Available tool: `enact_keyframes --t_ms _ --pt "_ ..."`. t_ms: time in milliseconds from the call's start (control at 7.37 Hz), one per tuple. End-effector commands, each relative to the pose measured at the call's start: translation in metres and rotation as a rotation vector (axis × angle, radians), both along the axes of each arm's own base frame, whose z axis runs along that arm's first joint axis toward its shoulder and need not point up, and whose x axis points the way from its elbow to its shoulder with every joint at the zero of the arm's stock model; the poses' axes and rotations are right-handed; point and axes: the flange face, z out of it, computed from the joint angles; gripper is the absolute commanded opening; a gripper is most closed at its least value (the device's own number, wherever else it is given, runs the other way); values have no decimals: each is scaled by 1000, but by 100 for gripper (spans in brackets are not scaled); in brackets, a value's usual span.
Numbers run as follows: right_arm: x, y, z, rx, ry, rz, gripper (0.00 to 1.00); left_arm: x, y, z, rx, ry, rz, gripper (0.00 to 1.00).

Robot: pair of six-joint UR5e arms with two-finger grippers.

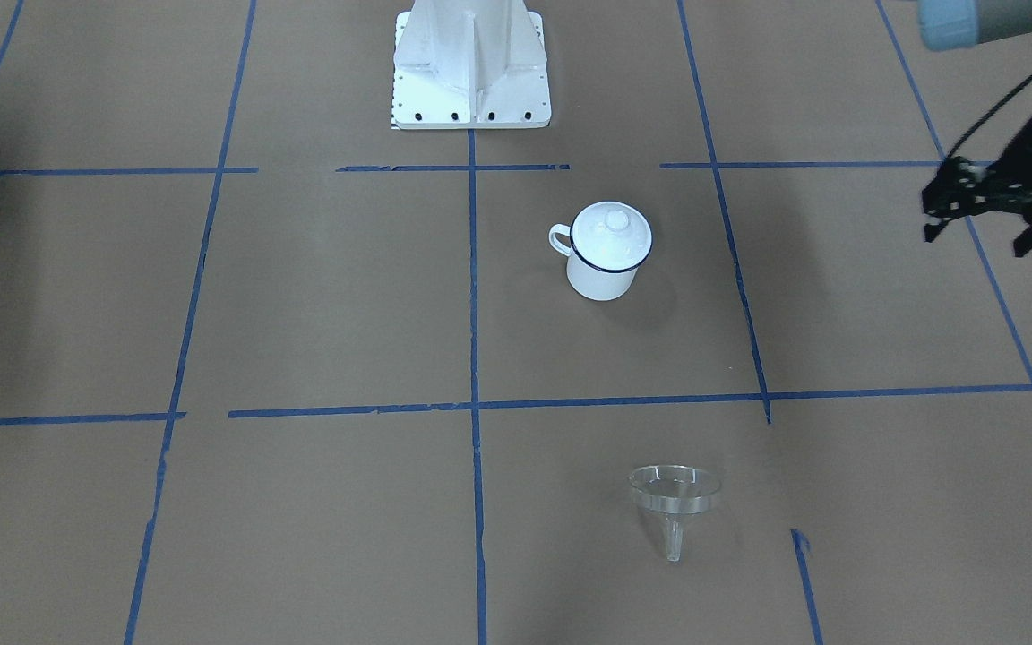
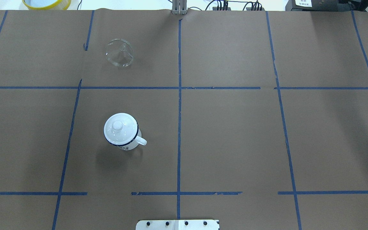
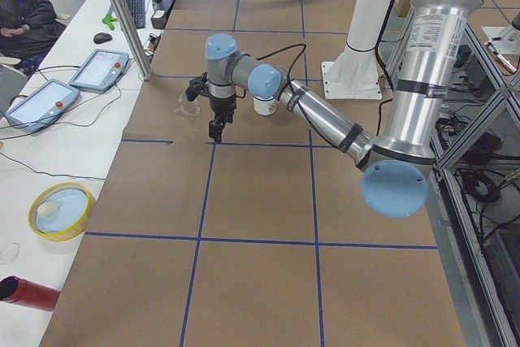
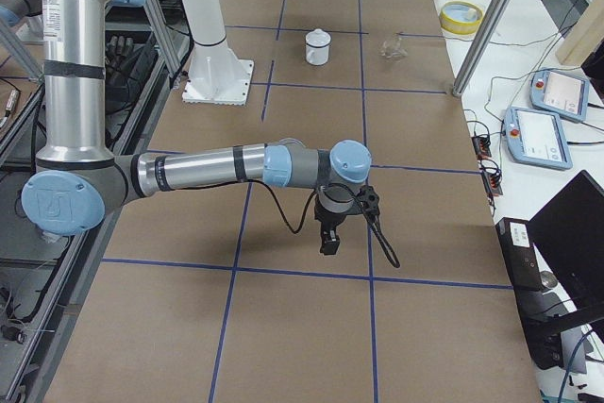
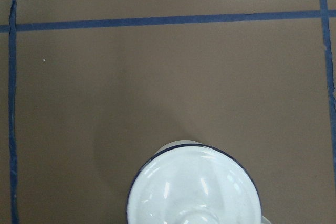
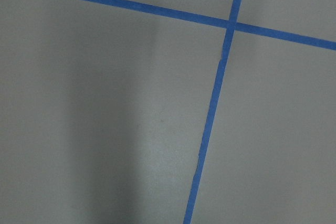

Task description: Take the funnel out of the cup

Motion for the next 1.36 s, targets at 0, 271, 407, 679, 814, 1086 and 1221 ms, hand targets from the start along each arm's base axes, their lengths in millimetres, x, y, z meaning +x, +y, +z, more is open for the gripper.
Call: enact_keyframes --t_ms 0,271,407,679,814,1086,1221 --pt "0 0 1 -1 0 0 100 -73 21 123 -185 -42 -50 100" --pt "0 0 0 0 0 0 100 -115 23 182 -130 -53 58 100" --pt "0 0 1 -1 0 0 100 -154 30 199 -150 -42 8 100" --pt "0 0 -1 2 0 0 100 -155 34 214 -204 10 -3 100" --pt "0 0 1 -1 0 0 100 -155 33 212 -199 10 -5 100" --pt "0 0 1 -1 0 0 100 -154 31 211 -188 0 1 100" --pt "0 0 0 0 0 0 100 -154 31 206 -179 -1 1 100"
